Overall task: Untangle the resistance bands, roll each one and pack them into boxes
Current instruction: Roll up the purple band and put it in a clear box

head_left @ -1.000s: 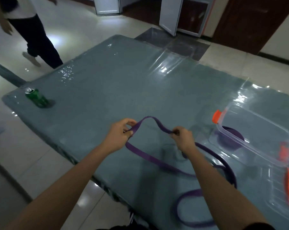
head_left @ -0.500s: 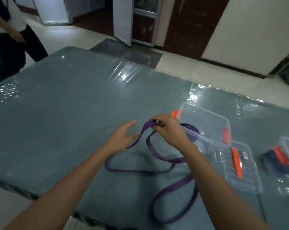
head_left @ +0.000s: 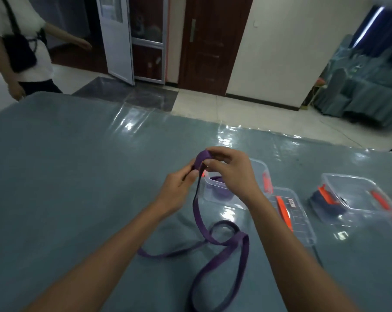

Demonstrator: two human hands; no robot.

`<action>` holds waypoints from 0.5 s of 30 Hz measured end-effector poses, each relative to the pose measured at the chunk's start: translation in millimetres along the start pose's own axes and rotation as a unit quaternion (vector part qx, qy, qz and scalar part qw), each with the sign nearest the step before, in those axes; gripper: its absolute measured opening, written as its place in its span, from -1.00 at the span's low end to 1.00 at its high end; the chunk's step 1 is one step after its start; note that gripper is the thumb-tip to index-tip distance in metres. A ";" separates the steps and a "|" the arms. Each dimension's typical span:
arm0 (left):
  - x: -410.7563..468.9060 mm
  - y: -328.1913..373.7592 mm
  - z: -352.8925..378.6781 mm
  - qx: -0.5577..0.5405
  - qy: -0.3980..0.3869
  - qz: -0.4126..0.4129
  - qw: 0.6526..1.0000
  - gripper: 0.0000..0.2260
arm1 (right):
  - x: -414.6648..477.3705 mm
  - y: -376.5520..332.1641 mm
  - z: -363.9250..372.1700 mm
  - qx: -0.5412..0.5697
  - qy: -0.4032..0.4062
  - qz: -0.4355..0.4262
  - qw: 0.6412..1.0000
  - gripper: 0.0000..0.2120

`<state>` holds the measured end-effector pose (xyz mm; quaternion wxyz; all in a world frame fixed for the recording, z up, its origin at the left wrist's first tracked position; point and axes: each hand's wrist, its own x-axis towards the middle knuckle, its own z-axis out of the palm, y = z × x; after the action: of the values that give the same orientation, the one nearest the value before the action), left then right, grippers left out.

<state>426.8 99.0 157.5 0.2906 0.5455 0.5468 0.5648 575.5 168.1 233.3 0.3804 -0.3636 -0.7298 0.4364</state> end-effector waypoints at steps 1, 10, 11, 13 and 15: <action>1.1 1.6 2.8 -0.004 -0.004 0.006 1.000 -0.73 | -0.8 -3.8 0.0 0.046 0.002 0.016 0.999 -0.78; 7.0 5.1 7.0 0.017 -0.031 -0.017 0.999 -0.86 | -2.8 -7.0 -6.3 0.193 0.037 0.087 0.977 -0.71; 9.1 1.8 4.2 0.029 -0.044 -0.033 0.998 -0.85 | -2.6 -4.2 -7.4 0.127 0.047 0.059 0.989 -0.69; 12.2 -3.4 -3.2 0.059 -0.077 -0.064 0.993 -0.84 | -2.3 2.2 -11.3 -0.034 0.057 -0.027 0.997 -0.63; 16.3 -4.5 -10.7 0.100 -0.111 -0.080 0.986 -0.82 | -2.0 8.2 -13.8 -0.203 0.005 -0.139 0.969 -0.58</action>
<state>411.8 111.9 160.2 0.3377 0.5859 0.6064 0.4183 590.1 174.3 229.9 0.3591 -0.3306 -0.8446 0.2198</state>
